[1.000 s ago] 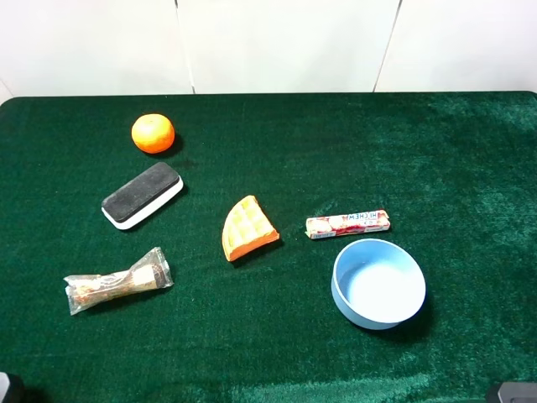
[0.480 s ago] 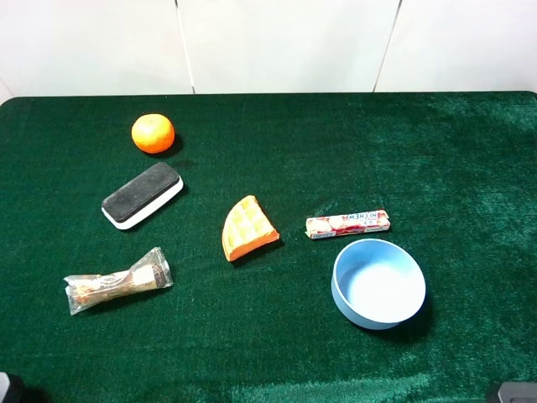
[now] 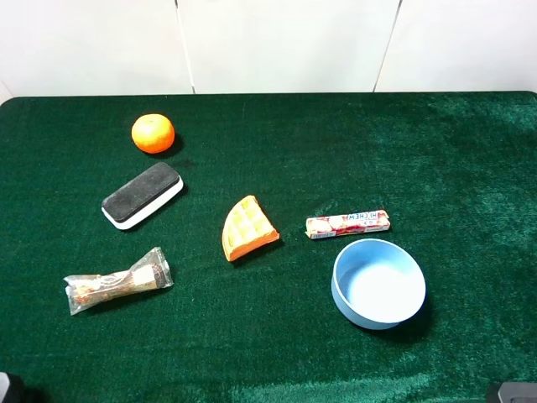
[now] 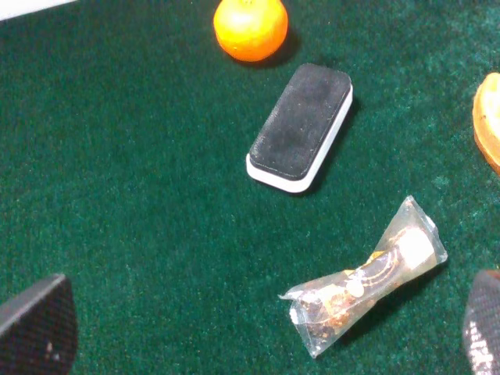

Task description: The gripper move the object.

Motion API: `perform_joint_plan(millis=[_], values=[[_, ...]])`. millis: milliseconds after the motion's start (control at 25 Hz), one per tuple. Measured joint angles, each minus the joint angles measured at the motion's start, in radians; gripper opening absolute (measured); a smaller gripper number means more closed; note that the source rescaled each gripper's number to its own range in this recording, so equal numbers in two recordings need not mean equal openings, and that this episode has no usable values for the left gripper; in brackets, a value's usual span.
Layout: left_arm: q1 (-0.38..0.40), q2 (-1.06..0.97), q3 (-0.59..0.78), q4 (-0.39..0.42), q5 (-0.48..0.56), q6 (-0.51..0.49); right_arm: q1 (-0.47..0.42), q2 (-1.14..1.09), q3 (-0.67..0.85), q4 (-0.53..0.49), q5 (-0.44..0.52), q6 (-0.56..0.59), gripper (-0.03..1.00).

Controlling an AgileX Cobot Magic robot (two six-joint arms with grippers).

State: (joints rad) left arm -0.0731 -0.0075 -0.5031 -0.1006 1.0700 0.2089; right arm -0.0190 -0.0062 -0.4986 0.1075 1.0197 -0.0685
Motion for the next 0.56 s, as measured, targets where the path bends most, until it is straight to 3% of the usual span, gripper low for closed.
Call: perform_joint_plan(millis=[560], values=[[0.0,0.0,0.0,0.0,0.0,0.0,0.0,0.0,0.0,0.0,0.0,0.003,1.0]])
